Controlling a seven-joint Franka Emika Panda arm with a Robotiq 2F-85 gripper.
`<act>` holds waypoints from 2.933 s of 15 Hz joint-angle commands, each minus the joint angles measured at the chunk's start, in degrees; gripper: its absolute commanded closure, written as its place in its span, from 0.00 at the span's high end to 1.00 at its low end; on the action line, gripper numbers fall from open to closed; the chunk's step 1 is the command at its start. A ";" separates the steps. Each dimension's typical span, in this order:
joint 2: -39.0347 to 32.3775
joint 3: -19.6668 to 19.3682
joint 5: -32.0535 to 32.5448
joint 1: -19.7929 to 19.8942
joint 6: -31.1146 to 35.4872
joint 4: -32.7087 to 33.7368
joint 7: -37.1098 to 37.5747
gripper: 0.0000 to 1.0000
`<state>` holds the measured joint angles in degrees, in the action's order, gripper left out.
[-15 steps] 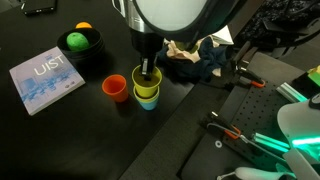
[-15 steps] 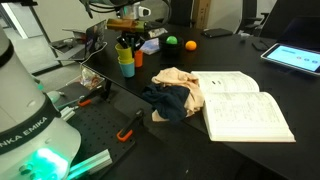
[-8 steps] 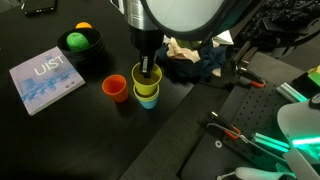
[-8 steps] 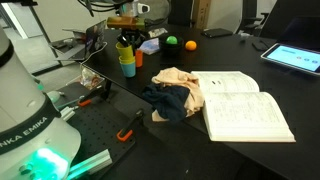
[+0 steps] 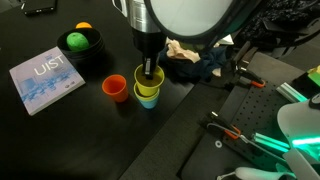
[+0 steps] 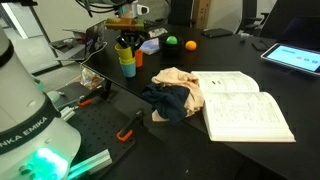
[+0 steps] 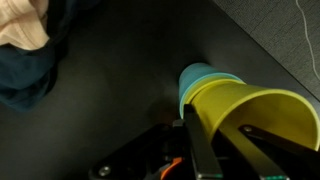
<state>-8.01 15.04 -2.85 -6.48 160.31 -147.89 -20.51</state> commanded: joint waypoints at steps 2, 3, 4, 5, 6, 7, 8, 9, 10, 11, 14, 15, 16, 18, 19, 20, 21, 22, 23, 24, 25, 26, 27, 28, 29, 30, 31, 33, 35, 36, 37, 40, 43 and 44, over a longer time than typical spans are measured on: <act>2.04 -0.21 0.46 -0.80 1.41 -1.64 1.11 0.01; 2.05 -0.17 0.38 -0.81 1.42 -1.70 1.02 0.01; 2.08 -0.17 0.42 -0.84 1.44 -1.78 1.01 0.01; 2.11 -0.19 0.50 -0.88 1.44 -1.83 1.03 0.01; 2.23 -0.26 0.80 -0.96 1.37 -1.94 1.08 0.30; 2.24 -0.16 0.57 -0.93 1.24 -1.92 0.88 0.32; 2.41 -0.35 1.16 -1.06 1.24 -2.02 1.16 0.38; 2.49 -0.46 1.41 -1.14 1.09 -2.03 1.42 0.47; 2.79 -1.08 3.05 -1.49 1.45 -2.31 2.55 0.54; 2.92 -1.12 3.43 -1.48 1.31 -2.34 2.50 0.60; 0.60 -0.61 2.10 -0.81 -0.04 -0.59 1.12 0.58; 0.74 -0.63 2.14 -0.84 -0.04 -0.70 1.15 0.61; 0.82 -0.64 2.15 -0.87 -0.03 -0.78 1.16 0.61; 0.84 -0.64 2.15 -0.88 0.03 -0.86 1.18 0.60; 0.84 -0.64 2.15 -0.89 0.05 -0.86 1.18 0.60; 0.84 -0.55 1.86 -0.81 -0.15 -0.72 0.98 0.85; 0.79 -0.57 1.77 -0.81 -0.36 -0.67 1.20 0.86; 0.62 -0.43 1.30 -0.72 -0.55 -0.60 1.11 0.91; 0.53 -0.36 1.04 -0.68 -0.62 -0.60 1.03 0.99; 0.38 0.09 -0.29 -0.48 -1.51 -0.25 0.53 1.00; 0.58 0.43 -1.39 -0.36 -2.39 0.02 0.12 1.00; 0.87 0.58 -2.17 -0.35 -3.54 0.45 0.05 1.00; 1.29 0.92 -3.75 -0.22 -5.90 1.44 -0.39 1.00; 1.66 1.30 -5.72 -0.08 -9.03 2.75 -1.08 1.00; 2.34 0.99 -5.99 -0.41 -12.27 4.17 -0.45 1.00; 2.89 0.72 -6.05 -0.78 -15.00 5.66 -0.05 1.00; 3.29 0.58 -6.09 -1.17 -16.61 7.02 0.19 0.99; 3.24 0.97 -7.37 -2.12 -18.19 9.73 -0.02 1.00; 2.24 1.66 -8.77 -3.45 -16.94 10.92 -0.27 1.00; 1.76 2.10 -9.42 -4.14 -15.48 10.72 -0.76 1.00; 1.24 2.59 -10.13 -4.78 -14.58 10.42 -1.29 1.00; -1.51 3.94 -10.86 -6.20 -11.50 10.31 -2.90 1.00; -5.90 4.21 -8.06 -6.82 -6.12 12.03 -2.33 1.00; -7.30 4.24 -7.26 -6.81 -4.14 12.64 -2.05 1.00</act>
<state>-11.07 19.01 -11.79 -13.30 151.09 -137.75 -21.95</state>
